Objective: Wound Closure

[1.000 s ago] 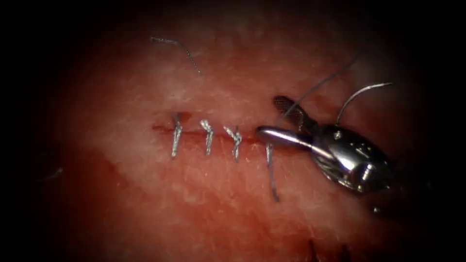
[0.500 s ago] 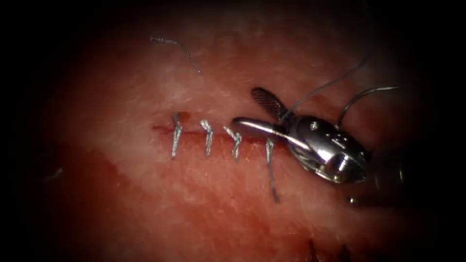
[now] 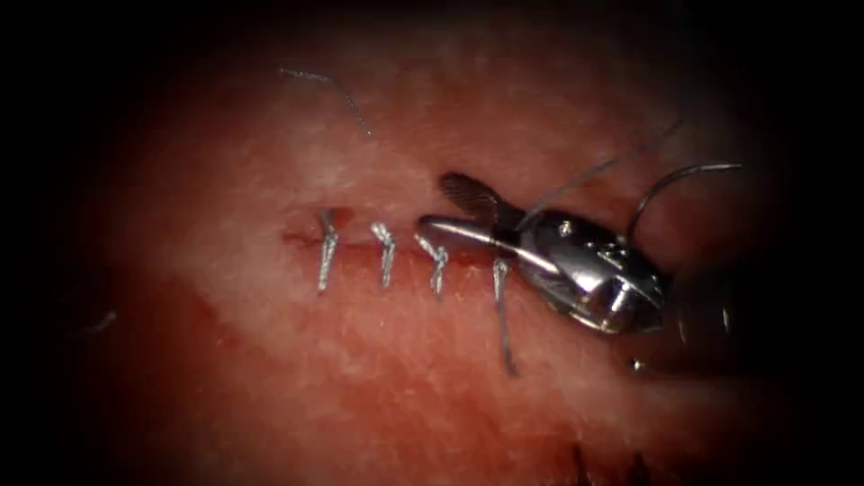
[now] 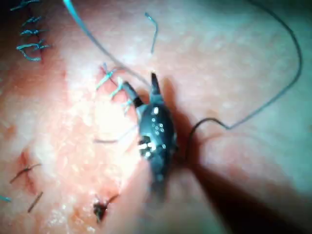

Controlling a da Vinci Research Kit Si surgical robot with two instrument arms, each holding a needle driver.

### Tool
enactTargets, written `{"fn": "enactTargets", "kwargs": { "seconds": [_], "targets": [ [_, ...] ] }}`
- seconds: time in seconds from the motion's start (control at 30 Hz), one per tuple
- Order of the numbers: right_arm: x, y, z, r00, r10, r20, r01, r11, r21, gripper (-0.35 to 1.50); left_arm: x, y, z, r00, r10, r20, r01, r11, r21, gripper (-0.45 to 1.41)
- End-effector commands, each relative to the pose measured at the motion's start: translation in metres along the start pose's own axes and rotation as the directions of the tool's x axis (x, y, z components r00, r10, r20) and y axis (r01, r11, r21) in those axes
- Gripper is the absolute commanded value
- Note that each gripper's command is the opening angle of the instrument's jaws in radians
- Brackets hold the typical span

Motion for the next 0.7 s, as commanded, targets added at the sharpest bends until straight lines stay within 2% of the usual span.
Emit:
{"fn": "enactTargets", "kwargs": {
  "seconds": [0.03,0.07,0.17,0.2,0.23,0.27,0.3,0.33,0.43,0.53,0.6,0.7],
  "targets": [
    [-0.0010,-0.0007,0.0004,1.000,0.009,0.003,-0.009,1.000,-0.003,-0.35,-0.0002,0.0009,0.0004,1.000,-0.001,0.001,0.001,1.000,-0.002,-0.45],
    [-0.0009,-0.0005,0.0004,0.998,-0.052,-0.023,0.051,0.999,-0.017,-0.35,0.0001,0.0011,0.0002,1.000,0.005,-0.002,-0.005,1.000,-0.003,-0.45],
    [-0.0001,-0.0001,0.0003,0.991,-0.102,-0.085,0.099,0.994,-0.050,-0.35,0.0007,0.0016,-0.0002,1.000,0.011,-0.002,-0.011,1.000,-0.004,-0.45],
    [0.0003,0.0000,-0.0001,0.990,-0.100,-0.104,0.094,0.994,-0.060,-0.21,0.0010,0.0017,-0.0004,1.000,0.012,-0.003,-0.012,1.000,-0.004,-0.45],
    [0.0004,-0.0001,-0.0003,0.989,-0.098,-0.112,0.090,0.993,-0.072,0.47,0.0011,0.0018,-0.0005,1.000,0.012,-0.003,-0.012,1.000,-0.004,-0.45],
    [0.0007,-0.0001,-0.0008,0.988,-0.096,-0.123,0.084,0.991,-0.101,0.96,0.0012,0.0018,-0.0005,1.000,0.017,-0.003,-0.017,1.000,-0.004,-0.45],
    [0.0010,-0.0003,-0.0018,0.988,-0.091,-0.123,0.078,0.991,-0.105,1.36,0.0011,0.0016,-0.0004,1.000,0.016,-0.004,-0.016,1.000,-0.005,-0.45],
    [0.0010,-0.0003,-0.0018,0.988,-0.091,-0.123,0.078,0.991,-0.105,1.36,0.0011,0.0016,-0.0004,1.000,0.016,-0.004,-0.016,1.000,-0.005,-0.45],
    [0.0018,-0.0005,-0.0053,0.990,-0.087,-0.115,0.078,0.994,-0.083,1.36,0.0009,0.0011,0.0001,1.000,0.013,-0.006,-0.013,1.000,-0.006,-0.45],
    [0.0019,-0.0005,-0.0067,0.990,-0.086,-0.112,0.077,0.994,-0.084,1.41,0.0010,0.0009,0.0005,1.000,0.011,-0.005,-0.011,1.000,-0.005,-0.45],
    [0.0017,-0.0007,-0.0068,0.991,-0.087,-0.101,0.079,0.994,-0.082,1.46,0.0011,0.0009,0.0007,1.000,0.010,-0.003,-0.010,1.000,-0.004,-0.45],
    [0.0011,-0.0013,-0.0053,0.991,-0.093,-0.099,0.087,0.995,-0.056,1.46,0.0011,0.0009,0.0009,1.000,0.009,-0.003,-0.009,1.000,-0.003,-0.45]
  ]
}}
